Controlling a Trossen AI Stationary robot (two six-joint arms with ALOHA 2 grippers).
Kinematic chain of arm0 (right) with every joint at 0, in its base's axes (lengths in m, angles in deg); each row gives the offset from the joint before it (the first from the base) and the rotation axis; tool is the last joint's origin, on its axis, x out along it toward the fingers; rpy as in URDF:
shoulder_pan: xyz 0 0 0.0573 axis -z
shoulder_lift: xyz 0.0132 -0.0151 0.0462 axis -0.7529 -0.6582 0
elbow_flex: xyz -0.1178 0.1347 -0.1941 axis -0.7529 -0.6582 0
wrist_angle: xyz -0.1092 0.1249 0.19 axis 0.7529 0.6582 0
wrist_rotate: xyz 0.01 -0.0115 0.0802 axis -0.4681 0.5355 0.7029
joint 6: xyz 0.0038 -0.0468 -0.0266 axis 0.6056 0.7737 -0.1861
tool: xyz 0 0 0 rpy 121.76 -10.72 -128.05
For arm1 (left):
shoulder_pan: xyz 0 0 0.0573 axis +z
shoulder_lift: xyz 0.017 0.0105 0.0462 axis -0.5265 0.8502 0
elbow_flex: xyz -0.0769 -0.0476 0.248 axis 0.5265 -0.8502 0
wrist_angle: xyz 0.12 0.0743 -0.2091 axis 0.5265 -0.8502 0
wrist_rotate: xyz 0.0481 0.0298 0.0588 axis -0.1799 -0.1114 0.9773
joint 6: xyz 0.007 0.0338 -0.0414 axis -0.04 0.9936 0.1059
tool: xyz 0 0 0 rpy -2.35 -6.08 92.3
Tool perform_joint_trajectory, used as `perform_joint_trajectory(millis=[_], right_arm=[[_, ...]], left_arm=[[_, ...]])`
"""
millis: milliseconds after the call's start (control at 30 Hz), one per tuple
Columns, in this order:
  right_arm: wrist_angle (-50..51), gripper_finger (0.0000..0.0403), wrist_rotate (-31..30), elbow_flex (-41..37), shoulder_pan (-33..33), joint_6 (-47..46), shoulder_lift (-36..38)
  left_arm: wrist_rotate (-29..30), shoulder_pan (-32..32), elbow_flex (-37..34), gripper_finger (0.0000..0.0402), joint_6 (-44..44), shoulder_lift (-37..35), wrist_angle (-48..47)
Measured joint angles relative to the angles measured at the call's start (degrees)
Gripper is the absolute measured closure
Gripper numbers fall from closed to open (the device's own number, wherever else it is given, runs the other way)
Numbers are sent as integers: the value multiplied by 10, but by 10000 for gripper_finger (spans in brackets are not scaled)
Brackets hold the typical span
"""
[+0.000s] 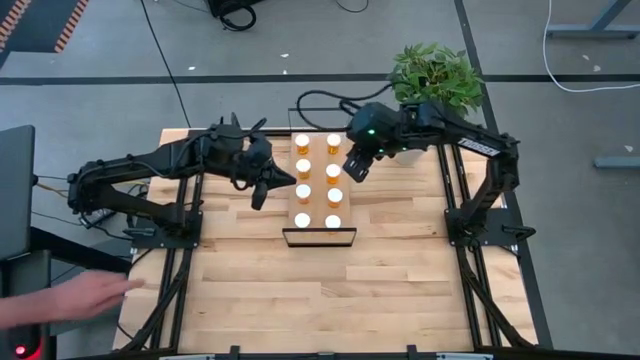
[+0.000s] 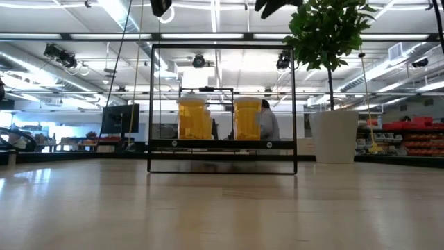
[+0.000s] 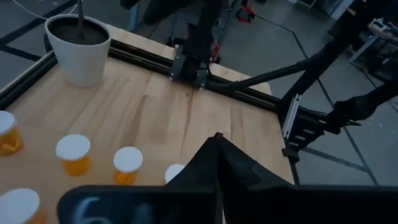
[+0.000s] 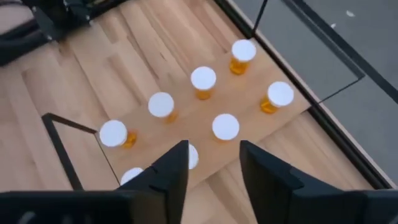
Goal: Pick and place medicine bottles onto shelf by color
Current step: Return to Home Position
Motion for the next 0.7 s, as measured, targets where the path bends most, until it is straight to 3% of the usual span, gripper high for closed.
perform_joint_trajectory(millis=[300,500,700], right_arm=[[7,348,-17,0,-4,-24,53],[15,385,-16,0,-12,-25,72],[25,391,-38,0,-15,-27,85]], left_arm=[[0,-3,0,398,24,-16,-36],[5,-3,-1,399,42,-40,-70],[7,-2,-131,399,-3,-127,34]])
